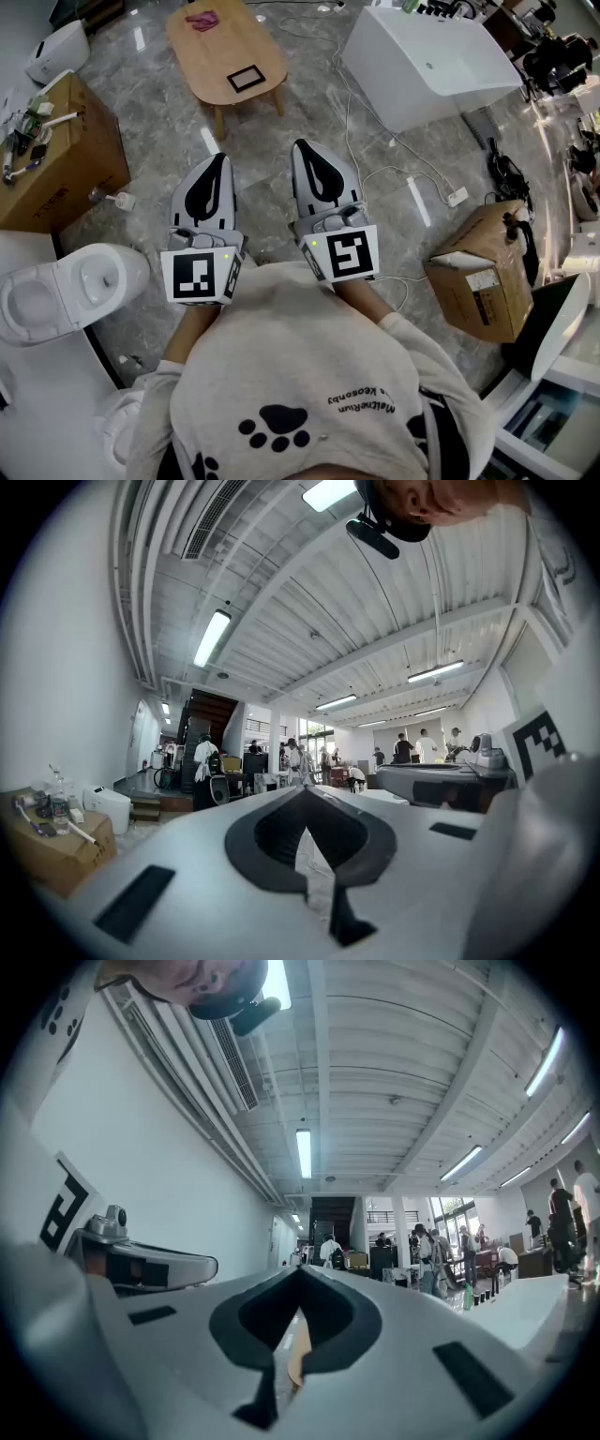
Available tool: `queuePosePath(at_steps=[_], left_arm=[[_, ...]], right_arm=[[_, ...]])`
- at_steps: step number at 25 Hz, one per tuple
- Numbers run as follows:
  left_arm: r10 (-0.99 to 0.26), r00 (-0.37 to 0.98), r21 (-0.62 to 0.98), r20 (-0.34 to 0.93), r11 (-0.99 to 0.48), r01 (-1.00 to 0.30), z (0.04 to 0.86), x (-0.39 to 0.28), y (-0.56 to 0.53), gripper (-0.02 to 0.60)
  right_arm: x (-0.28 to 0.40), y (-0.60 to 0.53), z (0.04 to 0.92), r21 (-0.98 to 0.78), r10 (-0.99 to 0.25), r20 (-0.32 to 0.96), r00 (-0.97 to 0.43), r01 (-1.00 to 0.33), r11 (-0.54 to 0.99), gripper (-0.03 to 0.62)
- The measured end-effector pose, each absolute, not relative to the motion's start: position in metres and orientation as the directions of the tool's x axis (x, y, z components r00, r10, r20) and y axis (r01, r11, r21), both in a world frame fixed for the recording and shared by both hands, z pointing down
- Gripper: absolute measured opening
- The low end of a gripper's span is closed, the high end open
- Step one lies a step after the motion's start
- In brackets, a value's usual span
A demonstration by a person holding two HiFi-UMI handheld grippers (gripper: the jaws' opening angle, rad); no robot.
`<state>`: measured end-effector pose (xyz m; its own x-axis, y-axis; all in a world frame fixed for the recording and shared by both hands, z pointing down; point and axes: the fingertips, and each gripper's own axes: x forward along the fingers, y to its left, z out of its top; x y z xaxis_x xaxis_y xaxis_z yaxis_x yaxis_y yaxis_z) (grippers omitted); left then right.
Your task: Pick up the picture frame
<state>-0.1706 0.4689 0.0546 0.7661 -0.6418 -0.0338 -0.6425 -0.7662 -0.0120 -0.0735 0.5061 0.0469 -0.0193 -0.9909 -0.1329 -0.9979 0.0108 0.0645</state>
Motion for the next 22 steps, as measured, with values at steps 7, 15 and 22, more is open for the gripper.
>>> queuePosePath(at_steps=[7,15,22], left_arm=[[-0.634,0.773,-0.009,-0.026,-0.773,-0.634,0.057,-0.159,0.459,0.008],[-0.622,0.783,0.009,-0.01,-0.783,-0.622,0.067,-0.148,0.422,0.008],[-0.616,0.788,0.035,0.005,-0.787,-0.615,0.074,-0.134,0.355,0.008]], right_arm=[[-0.064,0.498,0.052,0.064,-0.992,-0.123,-0.01,-0.998,0.002,0.008],[-0.052,0.463,0.062,0.021,-0.994,-0.109,-0.011,-1.0,0.009,0.009],[-0.036,0.4,0.071,0.027,-0.998,-0.063,-0.012,-1.0,0.01,0.009]])
